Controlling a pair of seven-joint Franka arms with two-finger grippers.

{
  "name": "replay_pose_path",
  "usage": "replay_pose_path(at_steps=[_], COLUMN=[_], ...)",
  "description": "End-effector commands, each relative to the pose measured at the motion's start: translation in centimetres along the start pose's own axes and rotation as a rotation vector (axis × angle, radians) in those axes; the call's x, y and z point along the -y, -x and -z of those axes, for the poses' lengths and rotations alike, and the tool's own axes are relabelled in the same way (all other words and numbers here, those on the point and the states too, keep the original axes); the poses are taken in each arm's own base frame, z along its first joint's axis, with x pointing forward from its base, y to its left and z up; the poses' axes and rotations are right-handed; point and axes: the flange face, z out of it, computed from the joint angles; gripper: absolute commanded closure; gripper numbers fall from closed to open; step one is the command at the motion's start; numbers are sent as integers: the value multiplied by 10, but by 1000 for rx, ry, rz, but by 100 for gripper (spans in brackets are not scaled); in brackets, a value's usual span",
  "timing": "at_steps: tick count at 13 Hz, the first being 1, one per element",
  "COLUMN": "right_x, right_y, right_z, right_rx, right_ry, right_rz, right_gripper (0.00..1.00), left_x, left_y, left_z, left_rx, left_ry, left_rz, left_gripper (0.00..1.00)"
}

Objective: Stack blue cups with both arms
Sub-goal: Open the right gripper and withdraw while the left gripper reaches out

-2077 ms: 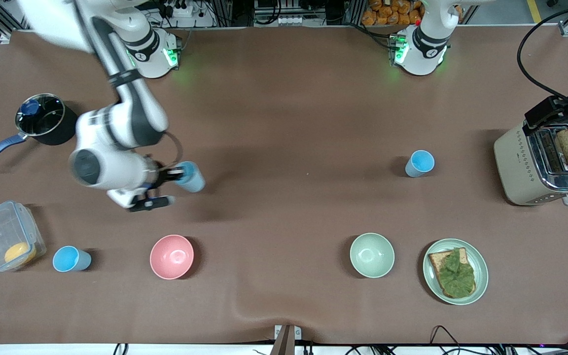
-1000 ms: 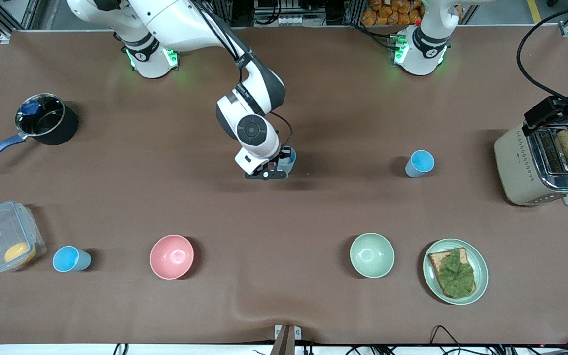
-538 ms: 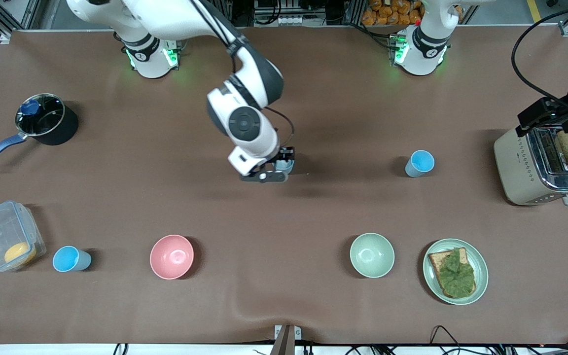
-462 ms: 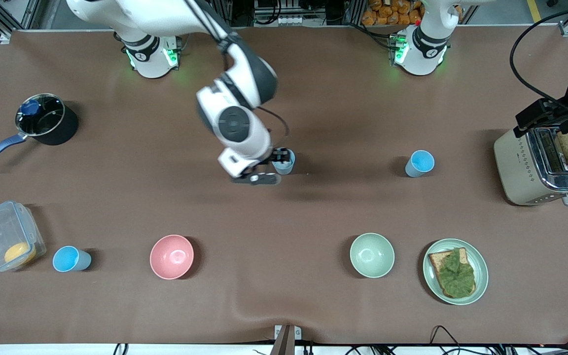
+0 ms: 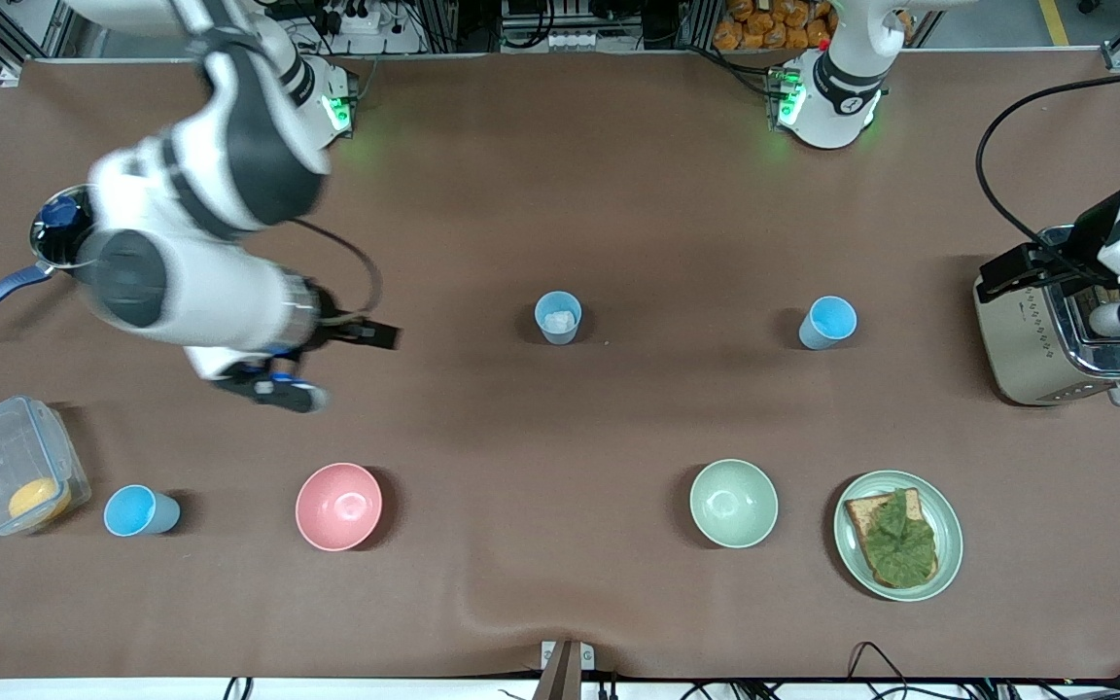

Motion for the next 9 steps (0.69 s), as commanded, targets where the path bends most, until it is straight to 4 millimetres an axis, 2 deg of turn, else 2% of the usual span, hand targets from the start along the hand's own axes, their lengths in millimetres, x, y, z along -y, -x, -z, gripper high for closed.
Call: replay_pose_path(at_steps=[1,2,3,4,6,9], right_x=[-50,-75,-91,-114,-146,-186], right_y=[3,0,1,-1,9,33], right_z=[34,47,60,70,86,81], right_rx=[-3,-20,-42,-59,-121,-273], right_ry=[44,72,94,118,178,194], right_rz=[104,164,240,278,308,326], right_gripper=[0,0,0,0,0,0], left_x=[-7,-14,-17,-18,-28,-52], left_y=[0,2,2,2,4,12], left_z=[-2,-11,-21,-37,-69,-115], left_rx=[-2,13,18,31,47,64], left_ry=[38,41,40,38,36,28], left_rz=[-13,-16,-16,-17,-30,-23], left_gripper=[0,0,0,0,0,0])
